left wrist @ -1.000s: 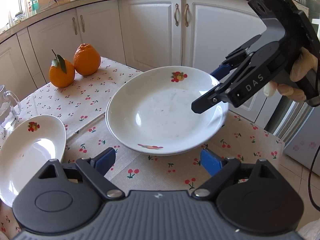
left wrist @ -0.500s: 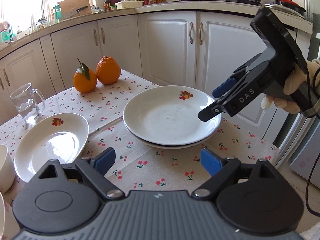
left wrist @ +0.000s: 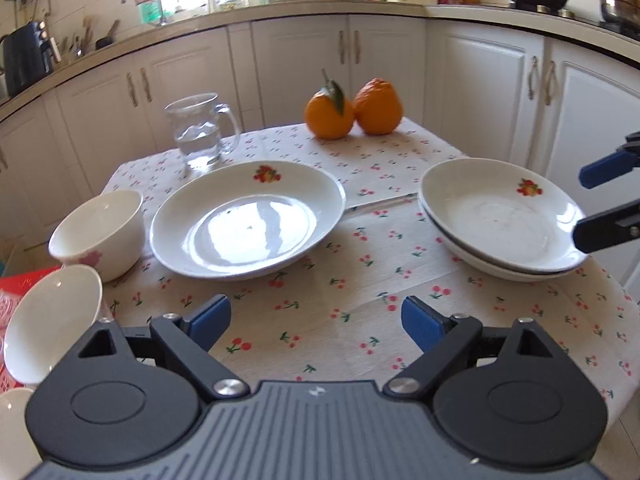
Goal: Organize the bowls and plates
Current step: 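Withdraw the right gripper from the stacked plates, then move the right gripper to another white plate and grasp its rim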
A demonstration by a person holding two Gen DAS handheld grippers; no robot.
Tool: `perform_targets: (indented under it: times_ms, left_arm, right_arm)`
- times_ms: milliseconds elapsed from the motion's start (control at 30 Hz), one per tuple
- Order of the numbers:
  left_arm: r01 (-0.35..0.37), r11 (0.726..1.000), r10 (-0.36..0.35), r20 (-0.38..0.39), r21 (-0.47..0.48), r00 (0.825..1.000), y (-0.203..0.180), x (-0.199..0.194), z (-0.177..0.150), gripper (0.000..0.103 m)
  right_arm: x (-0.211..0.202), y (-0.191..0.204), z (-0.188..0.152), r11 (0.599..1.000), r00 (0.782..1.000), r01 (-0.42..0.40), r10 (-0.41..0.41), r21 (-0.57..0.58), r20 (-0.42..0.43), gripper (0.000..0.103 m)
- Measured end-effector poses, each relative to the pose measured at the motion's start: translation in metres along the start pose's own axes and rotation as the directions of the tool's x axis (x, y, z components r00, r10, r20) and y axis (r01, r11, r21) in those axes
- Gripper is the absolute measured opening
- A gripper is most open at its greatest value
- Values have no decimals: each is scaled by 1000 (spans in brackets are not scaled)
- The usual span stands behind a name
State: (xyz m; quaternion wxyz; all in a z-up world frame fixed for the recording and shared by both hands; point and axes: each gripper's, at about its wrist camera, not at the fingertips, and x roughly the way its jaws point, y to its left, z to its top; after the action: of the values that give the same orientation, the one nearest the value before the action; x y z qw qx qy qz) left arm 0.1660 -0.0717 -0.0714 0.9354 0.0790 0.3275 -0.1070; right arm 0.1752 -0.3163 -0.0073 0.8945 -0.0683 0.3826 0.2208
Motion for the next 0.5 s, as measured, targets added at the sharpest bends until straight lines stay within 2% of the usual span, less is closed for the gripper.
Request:
perform_targets:
  times_ms: [233, 500]
  left_arm:
    - [-51, 997, 48, -49, -61, 998, 17, 21, -9, 92]
    - [-44, 994, 37, -64, -98, 997, 26, 38, -7, 93]
  right_arm:
    - [18, 24, 21, 997, 998, -62, 62, -51, -1, 103]
    - [55, 38, 53, 987, 992, -121, 119, -103, -33, 103]
